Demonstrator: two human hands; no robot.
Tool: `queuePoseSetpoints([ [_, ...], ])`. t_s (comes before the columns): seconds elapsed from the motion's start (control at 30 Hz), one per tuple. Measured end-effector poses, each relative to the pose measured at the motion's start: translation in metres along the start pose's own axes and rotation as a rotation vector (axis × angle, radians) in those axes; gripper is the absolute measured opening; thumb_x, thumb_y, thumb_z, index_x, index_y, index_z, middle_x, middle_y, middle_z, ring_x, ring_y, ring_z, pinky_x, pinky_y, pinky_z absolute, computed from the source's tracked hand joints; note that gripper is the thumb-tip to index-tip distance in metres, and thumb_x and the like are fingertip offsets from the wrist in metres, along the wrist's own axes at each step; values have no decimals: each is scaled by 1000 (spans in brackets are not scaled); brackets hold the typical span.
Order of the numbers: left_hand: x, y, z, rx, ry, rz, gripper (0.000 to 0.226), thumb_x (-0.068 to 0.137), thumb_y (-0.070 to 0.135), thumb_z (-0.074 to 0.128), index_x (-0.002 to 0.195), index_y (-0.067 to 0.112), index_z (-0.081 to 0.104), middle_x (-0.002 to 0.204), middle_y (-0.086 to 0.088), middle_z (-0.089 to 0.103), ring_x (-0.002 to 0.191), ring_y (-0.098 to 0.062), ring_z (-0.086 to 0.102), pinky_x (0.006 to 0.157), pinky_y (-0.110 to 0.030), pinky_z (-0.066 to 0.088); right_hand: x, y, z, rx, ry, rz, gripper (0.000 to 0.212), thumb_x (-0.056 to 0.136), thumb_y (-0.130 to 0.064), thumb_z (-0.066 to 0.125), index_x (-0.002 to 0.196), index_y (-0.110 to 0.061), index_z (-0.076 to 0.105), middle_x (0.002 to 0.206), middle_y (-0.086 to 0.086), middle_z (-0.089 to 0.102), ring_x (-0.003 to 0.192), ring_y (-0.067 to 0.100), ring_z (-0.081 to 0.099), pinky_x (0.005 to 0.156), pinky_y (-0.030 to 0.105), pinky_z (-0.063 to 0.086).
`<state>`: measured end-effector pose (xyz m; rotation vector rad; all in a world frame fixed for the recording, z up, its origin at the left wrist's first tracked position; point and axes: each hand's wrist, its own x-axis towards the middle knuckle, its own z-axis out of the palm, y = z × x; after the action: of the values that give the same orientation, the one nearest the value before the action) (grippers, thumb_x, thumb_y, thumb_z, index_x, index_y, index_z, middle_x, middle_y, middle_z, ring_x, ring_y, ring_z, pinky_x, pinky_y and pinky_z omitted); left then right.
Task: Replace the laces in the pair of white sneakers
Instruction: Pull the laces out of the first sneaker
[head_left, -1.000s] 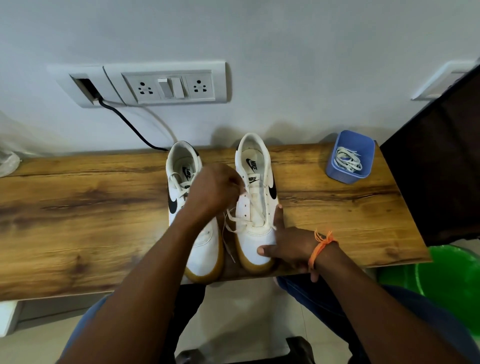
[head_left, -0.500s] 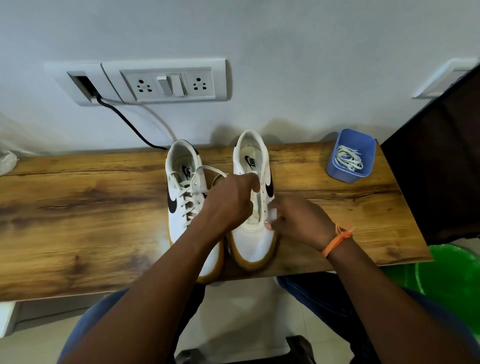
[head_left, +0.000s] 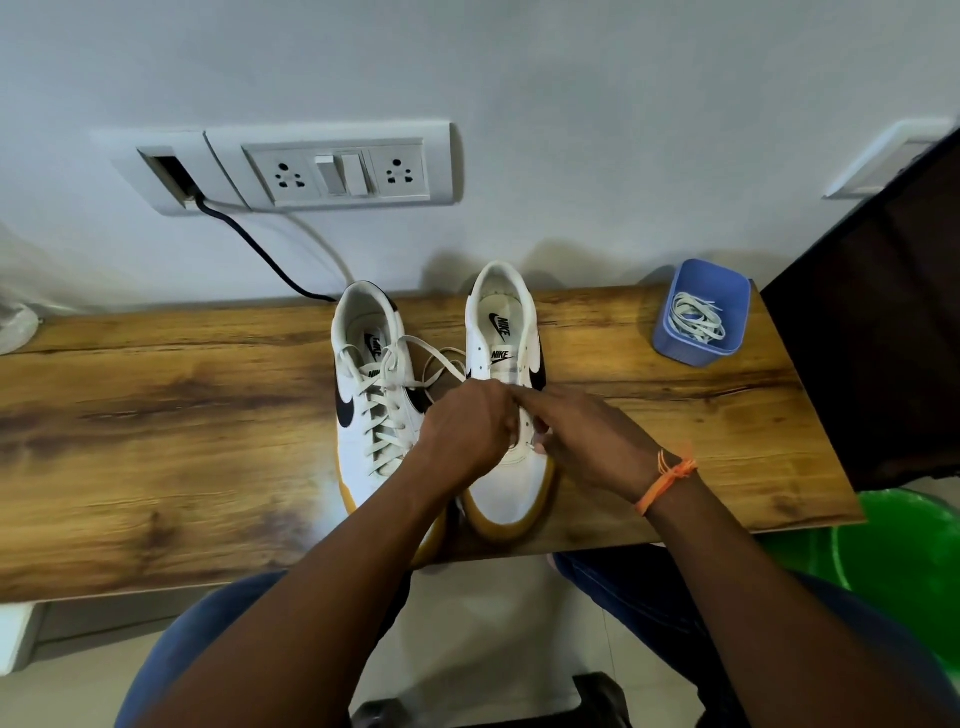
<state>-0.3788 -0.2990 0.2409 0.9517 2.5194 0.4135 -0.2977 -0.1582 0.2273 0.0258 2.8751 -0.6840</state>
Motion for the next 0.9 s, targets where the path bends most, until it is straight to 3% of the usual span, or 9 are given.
queuePoseSetpoints([
  [0.13, -5, 1, 3, 156, -21, 50, 17, 97, 18, 50, 108, 11, 62, 105, -9, 66, 98, -28, 65, 75, -35, 51, 0, 3, 9, -72, 33, 23, 47, 88, -20, 65, 123, -37, 37, 109, 3, 56, 86, 23, 60, 64, 43, 56],
  [0.3, -6, -1, -8, 191, -108, 19, 15, 96, 15, 50, 108, 15, 59, 108, -8, 64, 98, -26, 63, 79, -37, 52, 0, 0, 7, -51, 13, 24, 35, 89, -22, 65, 115, -27, 42, 111, 5, 48, 82, 22, 56, 66, 38, 55],
  [0.43, -13, 5, -11, 330, -112, 45, 23, 96, 19, 46, 117, 18, 56, 121, -8, 53, 116, -29, 49, 91, -43, 45, 3, 3, 2, -4, -19, 3, 29, 86, -14, 70, 105, -21, 50, 112, 2, 50, 90, 14, 54, 69, 22, 43],
  [0.57, -16, 8, -9, 353, -100, -17, 27, 97, 23, 48, 123, 17, 54, 128, -11, 41, 122, -32, 41, 94, -46, 44, 4, 3, -3, 69, -63, 19, 20, 91, -9, 62, 110, -12, 57, 111, 0, 49, 93, 18, 57, 68, 6, 38],
  [0.8, -18, 13, -9, 281, -69, -23, 24, 99, 20, 47, 119, 9, 51, 121, -14, 42, 96, -29, 56, 81, -40, 49, 5, 2, -4, 54, -93, 48, 34, 83, -17, 74, 115, -23, 61, 121, 4, 53, 106, 22, 57, 87, 34, 52],
  [0.9, -18, 12, -11, 206, -80, -25, 22, 98, 17, 51, 119, 7, 53, 121, -15, 43, 87, -25, 58, 79, -37, 54, 5, -5, -5, 24, -73, 35, 38, 82, -14, 75, 117, -20, 63, 127, 7, 53, 112, 24, 56, 88, 31, 51],
])
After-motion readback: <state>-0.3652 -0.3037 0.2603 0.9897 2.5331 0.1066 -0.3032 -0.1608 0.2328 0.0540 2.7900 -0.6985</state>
